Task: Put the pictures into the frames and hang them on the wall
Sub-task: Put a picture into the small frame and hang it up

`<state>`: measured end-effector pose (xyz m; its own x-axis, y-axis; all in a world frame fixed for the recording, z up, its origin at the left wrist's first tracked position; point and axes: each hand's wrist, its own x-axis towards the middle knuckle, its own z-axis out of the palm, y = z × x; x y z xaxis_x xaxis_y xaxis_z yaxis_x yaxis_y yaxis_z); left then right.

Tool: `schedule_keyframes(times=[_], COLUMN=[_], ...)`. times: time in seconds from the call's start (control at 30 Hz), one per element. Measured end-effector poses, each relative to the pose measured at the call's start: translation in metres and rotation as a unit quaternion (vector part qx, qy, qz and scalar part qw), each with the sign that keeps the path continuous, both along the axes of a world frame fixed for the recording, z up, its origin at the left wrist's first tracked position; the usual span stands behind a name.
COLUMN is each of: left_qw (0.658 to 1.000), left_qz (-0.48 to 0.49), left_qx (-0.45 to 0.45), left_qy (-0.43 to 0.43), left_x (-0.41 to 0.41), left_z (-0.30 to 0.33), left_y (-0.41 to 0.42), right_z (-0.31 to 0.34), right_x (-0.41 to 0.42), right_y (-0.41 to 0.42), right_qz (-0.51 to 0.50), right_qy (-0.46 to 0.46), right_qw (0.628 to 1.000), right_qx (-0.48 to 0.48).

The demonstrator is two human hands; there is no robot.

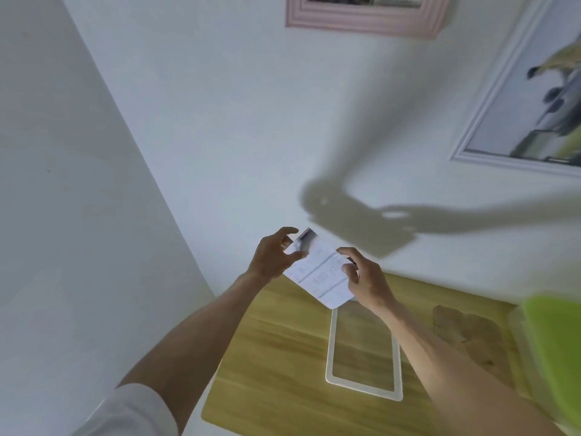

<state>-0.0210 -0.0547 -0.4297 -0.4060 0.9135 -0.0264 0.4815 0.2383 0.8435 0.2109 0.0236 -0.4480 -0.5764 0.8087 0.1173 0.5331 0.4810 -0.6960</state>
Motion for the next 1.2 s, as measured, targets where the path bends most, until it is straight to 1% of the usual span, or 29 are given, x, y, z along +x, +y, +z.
schedule_keyframes(times=[0.07, 0.13, 0.27, 0.37, 0.47, 0.53, 0.67, 0.77, 0.83, 0.97, 1.1, 1.2], left_qw=[0.999, 0.997, 0.984, 0.971, 0.970, 0.973, 0.973, 0.973, 0.974, 0.974, 0.957, 0.945], left_qz=[-0.013, -0.014, 0.007, 0.013, -0.008, -0.036, -0.056, -0.085, -0.098, -0.127, -0.181, -0.187], left_qx=[-0.004, 0.004, 0.025, 0.034, 0.012, -0.004, -0.053, -0.092, -0.128, -0.179, -0.221, -0.239], left_qy=[-0.043, -0.074, -0.178, -0.237, -0.243, -0.229, -0.217, -0.193, -0.160, -0.056, 0.054, 0.119], left_x=[0.007, 0.014, 0.029, 0.047, 0.067, 0.075, 0.089, 0.103, 0.114, 0.136, 0.154, 0.162], left_z=[0.008, 0.011, 0.009, 0.012, 0.008, -0.001, -0.026, -0.042, -0.051, -0.072, -0.092, -0.100], left_y=[0.001, 0.003, 0.005, 0.002, -0.001, -0.002, -0.005, -0.010, -0.014, -0.031, -0.041, -0.046], right_z=[0.008, 0.012, 0.015, 0.018, 0.012, 0.003, -0.017, -0.031, -0.043, -0.064, -0.086, -0.098], right_x=[0.011, 0.021, 0.037, 0.045, 0.052, 0.058, 0.076, 0.091, 0.103, 0.119, 0.129, 0.131], right_y=[0.000, 0.001, -0.004, -0.013, -0.022, -0.027, -0.040, -0.052, -0.058, -0.069, -0.074, -0.077], right_qz=[-0.043, -0.075, -0.122, -0.177, -0.212, -0.232, -0.261, -0.266, -0.267, -0.262, -0.240, -0.217], right_qy=[0.059, 0.102, 0.151, 0.205, 0.246, 0.250, 0.191, 0.109, 0.053, -0.027, -0.100, -0.154], right_qw=[0.995, 0.986, 0.965, 0.939, 0.915, 0.906, 0.910, 0.925, 0.931, 0.933, 0.939, 0.942], right_qx=[-0.066, -0.111, -0.177, -0.214, -0.241, -0.251, -0.258, -0.248, -0.243, -0.247, -0.224, -0.204])
